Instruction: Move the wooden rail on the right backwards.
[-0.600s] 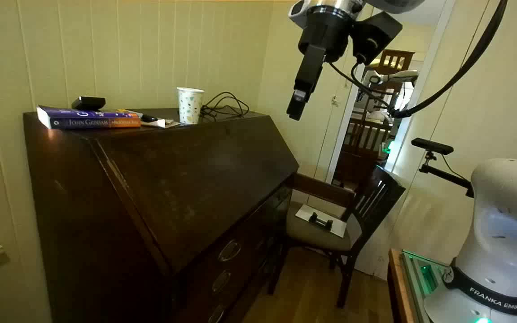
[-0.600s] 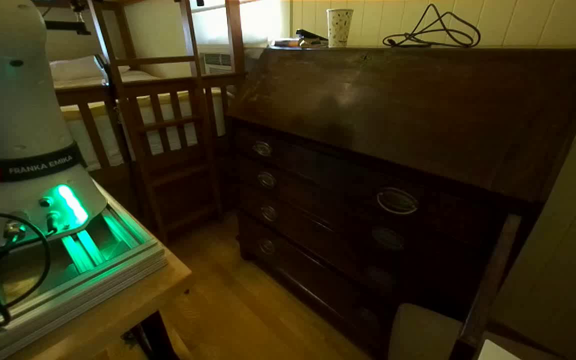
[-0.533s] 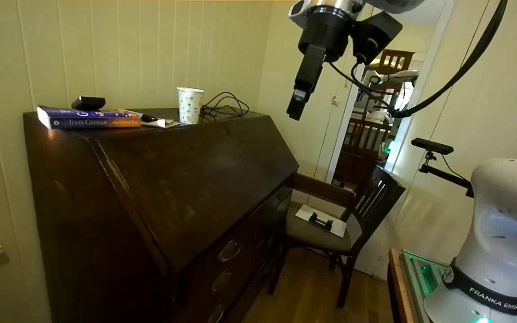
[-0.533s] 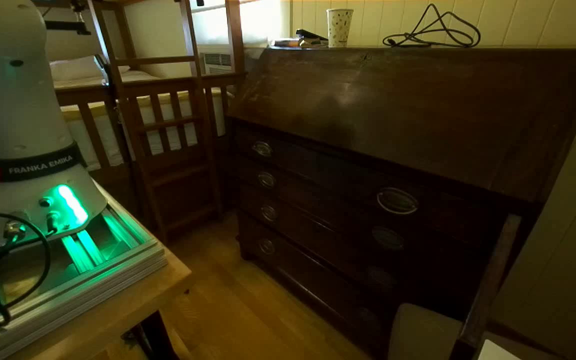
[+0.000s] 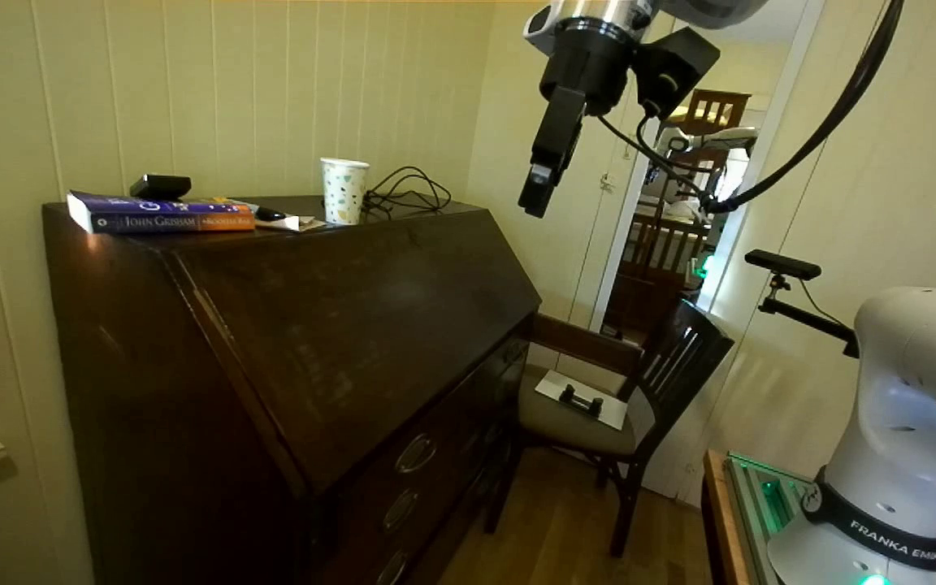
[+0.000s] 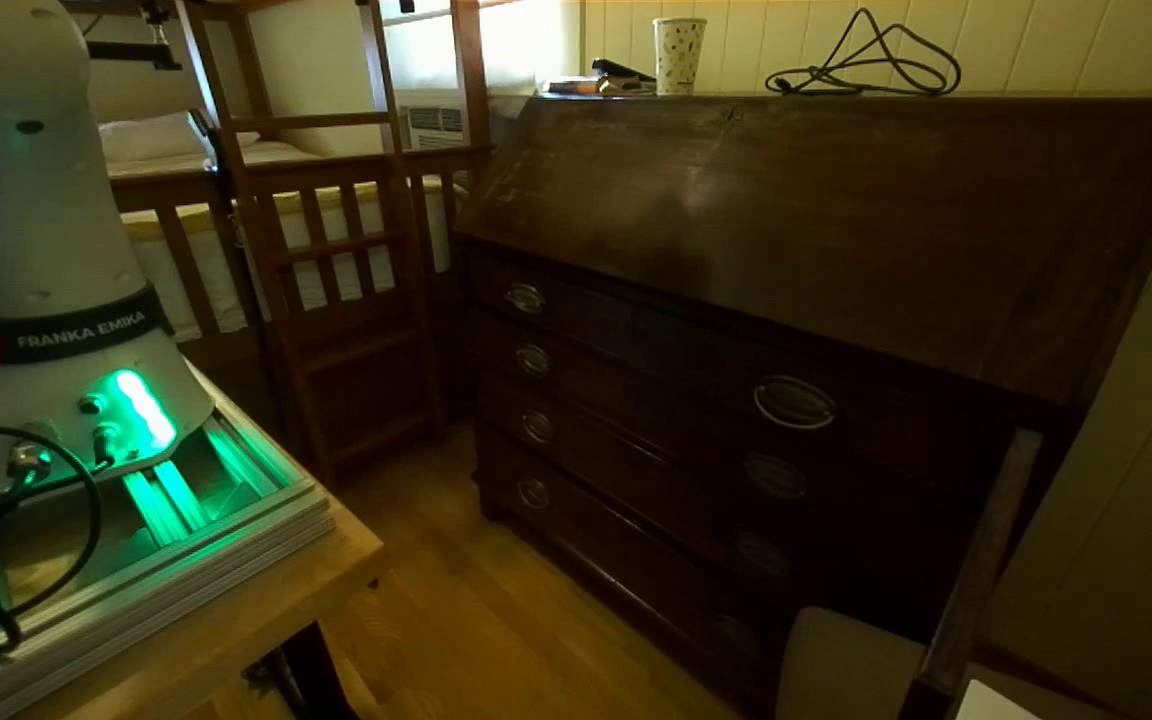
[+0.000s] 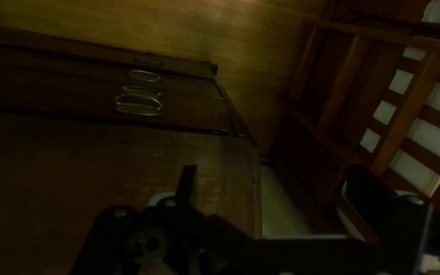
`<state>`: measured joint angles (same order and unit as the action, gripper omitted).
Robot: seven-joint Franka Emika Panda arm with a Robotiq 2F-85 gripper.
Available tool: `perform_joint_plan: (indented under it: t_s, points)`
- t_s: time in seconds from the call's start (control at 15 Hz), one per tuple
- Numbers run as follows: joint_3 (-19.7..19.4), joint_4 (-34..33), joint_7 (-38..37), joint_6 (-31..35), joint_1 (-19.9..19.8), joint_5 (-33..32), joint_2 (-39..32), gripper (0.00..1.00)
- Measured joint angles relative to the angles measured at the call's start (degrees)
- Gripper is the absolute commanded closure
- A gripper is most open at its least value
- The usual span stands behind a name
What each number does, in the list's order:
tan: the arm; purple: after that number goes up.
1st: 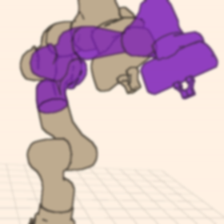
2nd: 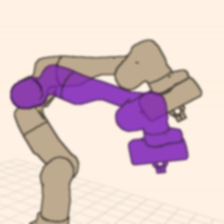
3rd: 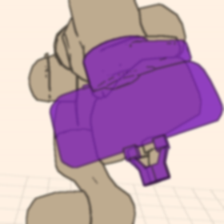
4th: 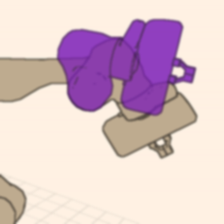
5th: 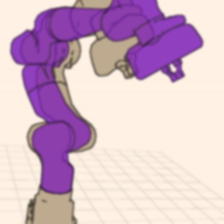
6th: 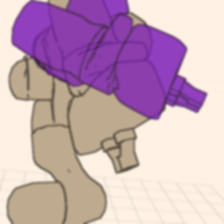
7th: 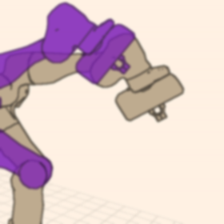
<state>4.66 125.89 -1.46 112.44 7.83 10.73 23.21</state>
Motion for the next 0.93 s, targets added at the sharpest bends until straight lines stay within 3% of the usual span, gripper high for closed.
perform_joint_plan:
  t_s: [0.47, 0.67, 0.93]
  points:
    - [-8.2, 2.6, 2.0, -6.0, -9.3, -6.2, 1.8, 0.0]
    - [-11.0, 3.9, 3.4, -7.9, -13.6, -12.9, 2.9, 0.0]
    - [-11.7, 5.4, 2.6, -7.9, -19.2, -26.6, 3.7, 0.0]
